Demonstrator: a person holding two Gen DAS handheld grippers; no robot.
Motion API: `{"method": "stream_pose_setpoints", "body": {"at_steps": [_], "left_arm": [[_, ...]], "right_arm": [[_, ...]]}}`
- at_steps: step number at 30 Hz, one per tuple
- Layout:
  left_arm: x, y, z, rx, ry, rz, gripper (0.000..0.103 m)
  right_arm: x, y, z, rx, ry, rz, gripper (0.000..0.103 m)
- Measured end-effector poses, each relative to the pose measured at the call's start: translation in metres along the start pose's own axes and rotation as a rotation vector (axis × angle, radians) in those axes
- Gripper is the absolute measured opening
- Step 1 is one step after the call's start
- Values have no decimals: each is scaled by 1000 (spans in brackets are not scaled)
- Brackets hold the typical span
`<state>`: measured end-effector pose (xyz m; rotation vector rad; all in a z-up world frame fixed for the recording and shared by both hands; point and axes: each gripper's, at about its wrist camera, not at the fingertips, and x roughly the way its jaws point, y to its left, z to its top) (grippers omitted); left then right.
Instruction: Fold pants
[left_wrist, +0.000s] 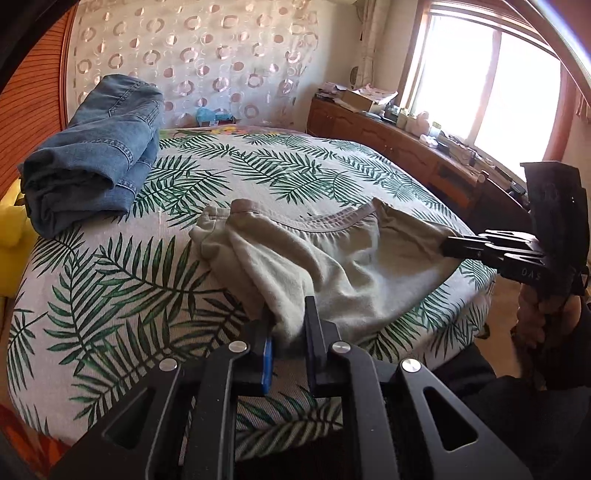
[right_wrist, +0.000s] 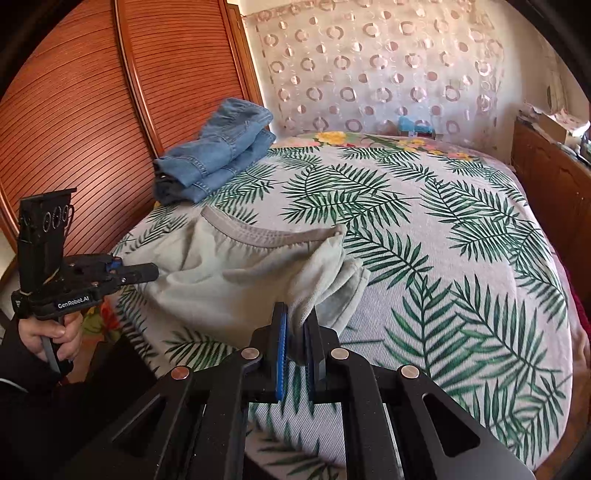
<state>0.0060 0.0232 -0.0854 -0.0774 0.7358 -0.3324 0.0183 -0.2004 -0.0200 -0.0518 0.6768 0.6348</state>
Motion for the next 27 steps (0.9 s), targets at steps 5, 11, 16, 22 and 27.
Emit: {"method": "stream_pose_setpoints", "body": {"at_steps": [5,11,16,22,27], "left_arm": [[-1,-3,-4,18,15,2,15],[1,-3,-6,15,32,13,17],[0,-1,-4,13,29,54,27],[0,10,4,-15,4,71,55],[8,19,17,-29,-17,83,81]], "right_arm": [[-3,3,-9,-12,23,3,8],[0,0,-13,18,54,0,8],[-4,2,-9,14,47,-23,10],[-6,-1,-6,19,37,-53,15],[-1,-3,3,1,30,-72,23]]}}
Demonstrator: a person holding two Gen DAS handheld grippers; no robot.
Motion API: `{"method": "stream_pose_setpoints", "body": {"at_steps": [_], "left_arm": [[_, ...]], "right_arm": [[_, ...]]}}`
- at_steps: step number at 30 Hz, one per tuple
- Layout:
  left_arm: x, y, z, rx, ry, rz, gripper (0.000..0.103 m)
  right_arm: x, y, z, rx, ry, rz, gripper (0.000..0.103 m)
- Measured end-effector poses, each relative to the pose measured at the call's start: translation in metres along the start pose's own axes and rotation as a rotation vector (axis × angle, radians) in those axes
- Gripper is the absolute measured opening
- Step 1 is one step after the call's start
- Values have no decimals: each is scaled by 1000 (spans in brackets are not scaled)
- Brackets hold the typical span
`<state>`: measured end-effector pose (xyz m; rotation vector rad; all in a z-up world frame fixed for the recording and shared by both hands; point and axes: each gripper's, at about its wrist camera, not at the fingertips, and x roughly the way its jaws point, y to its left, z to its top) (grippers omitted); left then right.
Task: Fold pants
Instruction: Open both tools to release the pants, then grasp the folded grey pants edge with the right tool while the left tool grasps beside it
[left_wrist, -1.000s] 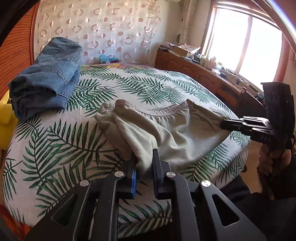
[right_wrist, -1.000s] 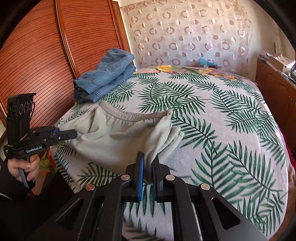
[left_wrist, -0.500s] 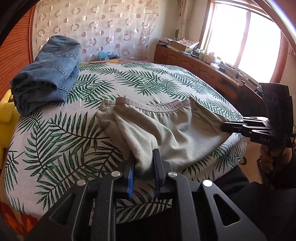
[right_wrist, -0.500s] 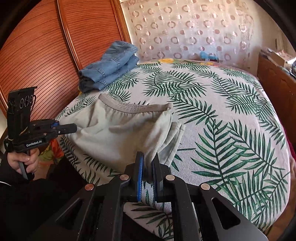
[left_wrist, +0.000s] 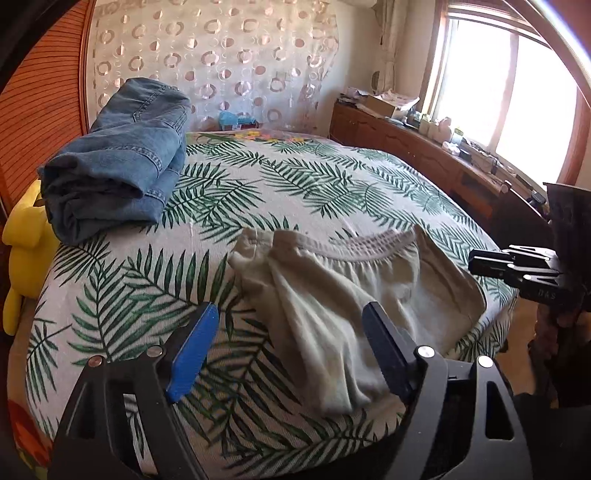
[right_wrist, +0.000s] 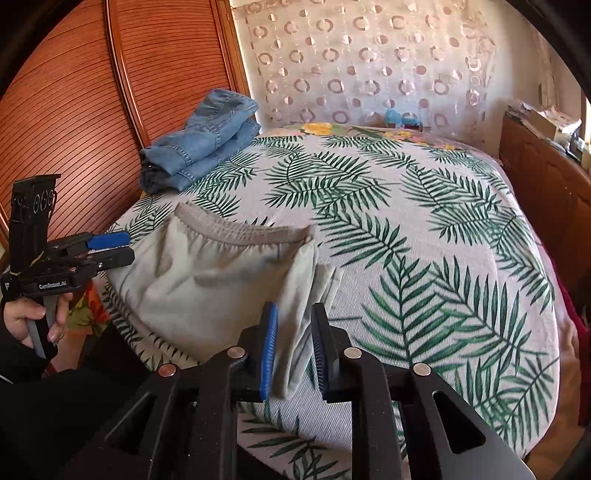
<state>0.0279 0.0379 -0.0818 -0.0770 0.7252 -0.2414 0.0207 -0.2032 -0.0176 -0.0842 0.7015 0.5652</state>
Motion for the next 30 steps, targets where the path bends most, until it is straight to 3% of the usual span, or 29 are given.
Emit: {"method": "stream_pose_setpoints", "body": {"at_steps": [3,11,17,25,27,30], "left_arm": [[8,2,9,-5,-1,20,81],[28,8,23,2,8,39,81],[41,10,25,17,29,60,81],[50,14,33,57,36,87,81],[51,16,34,57,33,85,81],[55,17,33,53,35,84,81]], "right_arm": [[9,0,9,-19,-5,-9,27],[45,-2,33,-24,4,12,28],[70,-4,41,-16,37,-35,28],[76,-4,49,-6,14,29,28],[75,-1,51,-20,-2,29,14],[67,-3,53,-23,-56,11,7]]}}
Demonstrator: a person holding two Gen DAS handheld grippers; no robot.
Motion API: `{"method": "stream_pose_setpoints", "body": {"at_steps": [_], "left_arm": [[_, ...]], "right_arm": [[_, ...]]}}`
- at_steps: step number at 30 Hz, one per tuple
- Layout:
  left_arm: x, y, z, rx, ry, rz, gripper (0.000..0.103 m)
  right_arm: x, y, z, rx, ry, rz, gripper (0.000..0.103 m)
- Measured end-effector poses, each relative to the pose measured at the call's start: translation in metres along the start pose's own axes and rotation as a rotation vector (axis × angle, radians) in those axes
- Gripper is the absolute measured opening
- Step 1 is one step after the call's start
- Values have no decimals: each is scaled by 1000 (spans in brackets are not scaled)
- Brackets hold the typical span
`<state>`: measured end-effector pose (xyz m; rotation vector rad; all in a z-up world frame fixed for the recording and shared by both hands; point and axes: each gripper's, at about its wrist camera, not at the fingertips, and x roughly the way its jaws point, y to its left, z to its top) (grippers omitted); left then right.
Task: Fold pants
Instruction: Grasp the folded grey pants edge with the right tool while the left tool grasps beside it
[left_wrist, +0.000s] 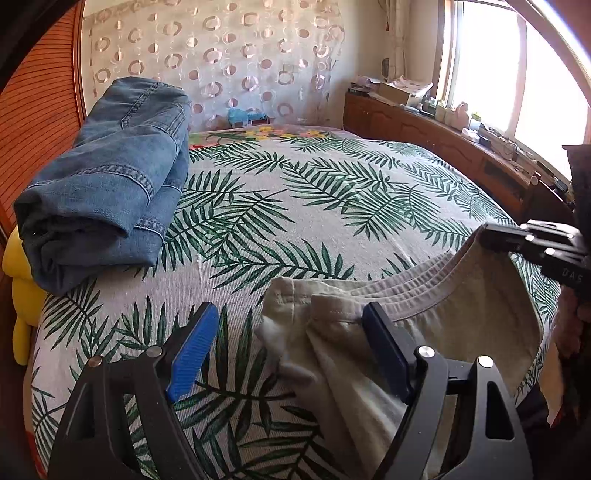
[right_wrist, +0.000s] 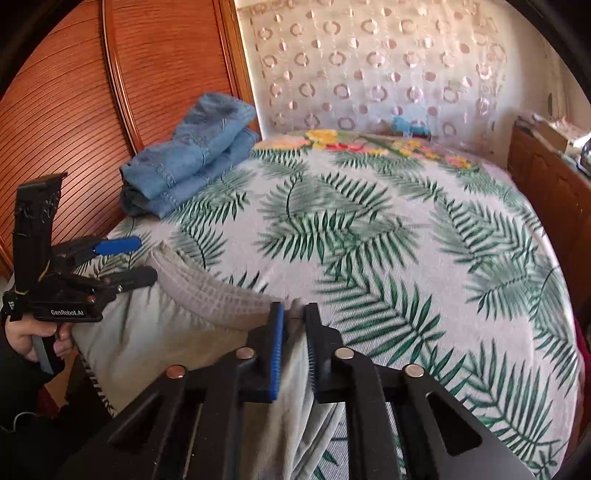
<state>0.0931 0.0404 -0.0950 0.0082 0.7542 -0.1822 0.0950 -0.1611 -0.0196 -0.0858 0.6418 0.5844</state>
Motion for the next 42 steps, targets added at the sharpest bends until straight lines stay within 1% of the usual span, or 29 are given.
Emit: {"method": "stream_pose_setpoints", "body": {"at_steps": [2,4,10,13,17,22,23,24,25,26,27,35,39,42], "left_arm": [[2,2,0,-5,3,-2,81],[4,3,0,-9,8,-8,81],[7,0,2,9,20,6,81],[8,1,2,6,27,1,81],[10,2,1,1,37,-5,81],[11,3,1,-11,48,-13,81],[11,4,1,-16,51,-17,81],[12,5,1,-20,54,-20,81],[13,5,1,-24,55,-22,81],[13,5,1,-27,55,-23,81],[13,5,1,-27,55,-23,81],[13,5,1,-26,56,-23,81],[13,6,0,-30,58,-27,81],[14,5,0,-29,55,-25,81]], "right_arm": [[-7,-1,1,6,-39,-7,7],[-9,0,0,-6,-45,-31,7],[10,-1,-6,-3,42,-48,7],[9,-2,-7,19,40,-38,7],[1,-1,-6,13,34,-51,7],[-15,3,-12,-1,23,-69,11],[-17,3,-14,-1,24,-70,14],[-19,3,-16,1,27,-73,23],[-21,3,-18,6,31,-78,28],[-22,3,-20,9,34,-81,37],[-24,2,-23,13,34,-79,42],[-27,-2,-36,57,89,-57,44],[-18,-1,-37,61,112,-67,44],[-16,0,-37,62,106,-78,44]]}}
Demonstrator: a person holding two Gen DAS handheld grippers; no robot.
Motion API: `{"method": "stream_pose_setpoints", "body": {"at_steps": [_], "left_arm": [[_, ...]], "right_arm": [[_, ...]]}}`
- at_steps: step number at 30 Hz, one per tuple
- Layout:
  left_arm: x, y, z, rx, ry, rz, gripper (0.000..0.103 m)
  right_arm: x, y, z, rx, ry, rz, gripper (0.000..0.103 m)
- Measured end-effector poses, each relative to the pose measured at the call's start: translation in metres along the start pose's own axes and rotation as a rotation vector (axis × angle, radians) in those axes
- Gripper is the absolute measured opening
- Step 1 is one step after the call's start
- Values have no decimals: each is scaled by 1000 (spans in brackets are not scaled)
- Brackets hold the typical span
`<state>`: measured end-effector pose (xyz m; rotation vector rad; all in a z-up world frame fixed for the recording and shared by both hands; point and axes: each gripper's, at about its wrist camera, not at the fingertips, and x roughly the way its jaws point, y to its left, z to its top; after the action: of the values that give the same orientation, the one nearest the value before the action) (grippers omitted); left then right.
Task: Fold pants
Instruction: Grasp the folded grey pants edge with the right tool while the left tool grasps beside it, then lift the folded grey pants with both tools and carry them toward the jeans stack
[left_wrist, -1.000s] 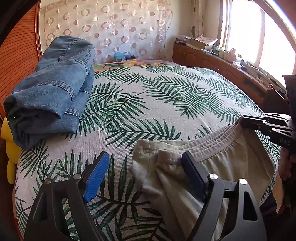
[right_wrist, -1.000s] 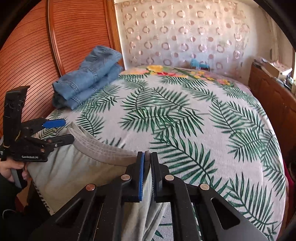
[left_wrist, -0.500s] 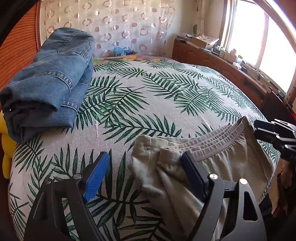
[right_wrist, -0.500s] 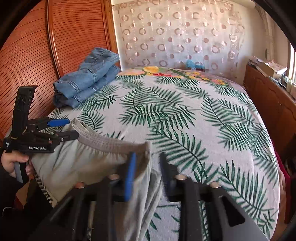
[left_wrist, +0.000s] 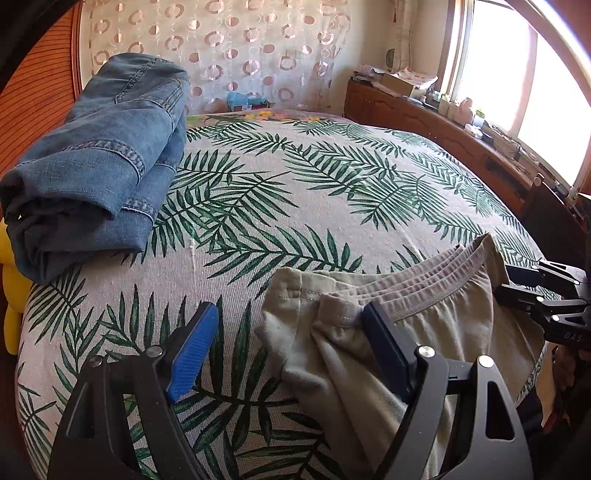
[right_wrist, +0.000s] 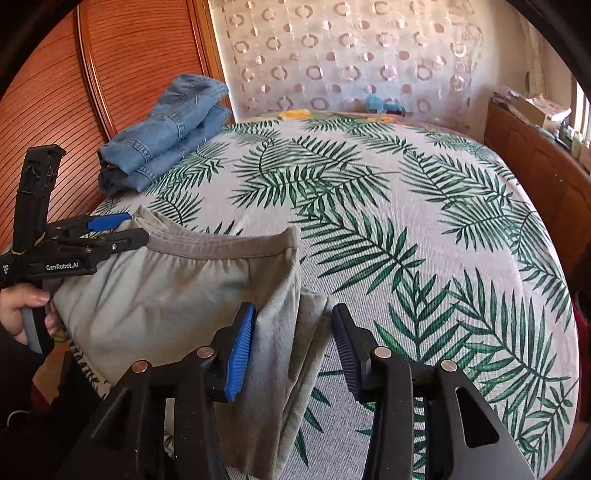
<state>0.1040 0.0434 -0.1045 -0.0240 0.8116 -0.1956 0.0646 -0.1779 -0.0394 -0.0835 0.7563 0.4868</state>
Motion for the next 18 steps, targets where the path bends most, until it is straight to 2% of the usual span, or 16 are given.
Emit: {"method": "stream_pose_setpoints", "body": {"at_steps": [2,3,7,10,16,18], "left_arm": [[0,-1,0,3,-2,0,81],[-1,-2,0,5,-3,-6,78],[-3,-7,-3,30,-4,-58,54],[-6,-9,-7,21,-10,-87,43],[-16,-14,-13,-1,-31,-103,22],[-21,-15,-13,0,-48,-106,20]], "right_arm": [[0,1,1,1,-3,0,44],[0,2,0,-1,-6,8,44],[2,5,-2,-25,-10,3,44],[4,6,-2,-33,-10,6,44],[7,15,-3,-70,-1,43,21],[6,17,-3,-82,-7,50,14]]}}
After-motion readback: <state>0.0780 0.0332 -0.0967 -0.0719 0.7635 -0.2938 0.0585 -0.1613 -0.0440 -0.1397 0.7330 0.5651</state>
